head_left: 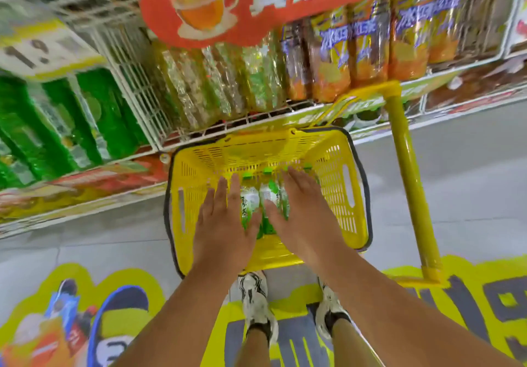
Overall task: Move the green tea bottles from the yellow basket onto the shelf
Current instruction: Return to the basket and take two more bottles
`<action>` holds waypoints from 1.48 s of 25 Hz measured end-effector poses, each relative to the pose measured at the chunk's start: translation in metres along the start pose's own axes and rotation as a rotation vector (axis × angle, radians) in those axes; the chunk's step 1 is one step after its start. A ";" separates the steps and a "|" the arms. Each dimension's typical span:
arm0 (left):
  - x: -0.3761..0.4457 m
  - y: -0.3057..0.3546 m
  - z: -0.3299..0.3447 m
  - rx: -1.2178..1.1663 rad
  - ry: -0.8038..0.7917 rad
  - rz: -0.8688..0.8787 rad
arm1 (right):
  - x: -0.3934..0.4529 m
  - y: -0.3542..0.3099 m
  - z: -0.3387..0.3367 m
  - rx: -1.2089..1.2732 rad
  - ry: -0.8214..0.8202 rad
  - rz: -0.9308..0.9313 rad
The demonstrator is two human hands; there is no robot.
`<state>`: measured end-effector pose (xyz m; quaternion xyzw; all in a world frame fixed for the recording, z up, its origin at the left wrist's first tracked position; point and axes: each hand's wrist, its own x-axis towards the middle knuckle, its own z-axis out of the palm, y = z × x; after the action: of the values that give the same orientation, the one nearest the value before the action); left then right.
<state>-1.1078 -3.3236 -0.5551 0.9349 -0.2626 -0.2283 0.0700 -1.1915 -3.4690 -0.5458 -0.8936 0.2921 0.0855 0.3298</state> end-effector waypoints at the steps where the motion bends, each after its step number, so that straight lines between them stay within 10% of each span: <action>1: 0.004 -0.004 0.014 0.013 -0.011 -0.005 | 0.005 0.007 0.014 0.006 -0.013 0.008; 21: 0.103 -0.057 0.185 -0.255 -0.299 -0.451 | 0.109 0.078 0.191 0.415 -0.138 0.646; 37: 0.085 -0.056 0.107 -0.474 -0.142 -0.480 | 0.082 0.062 0.139 0.505 -0.052 0.523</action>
<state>-1.0676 -3.3209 -0.6973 0.9094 0.0209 -0.3575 0.2113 -1.1546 -3.4558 -0.7143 -0.6768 0.5141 0.1148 0.5143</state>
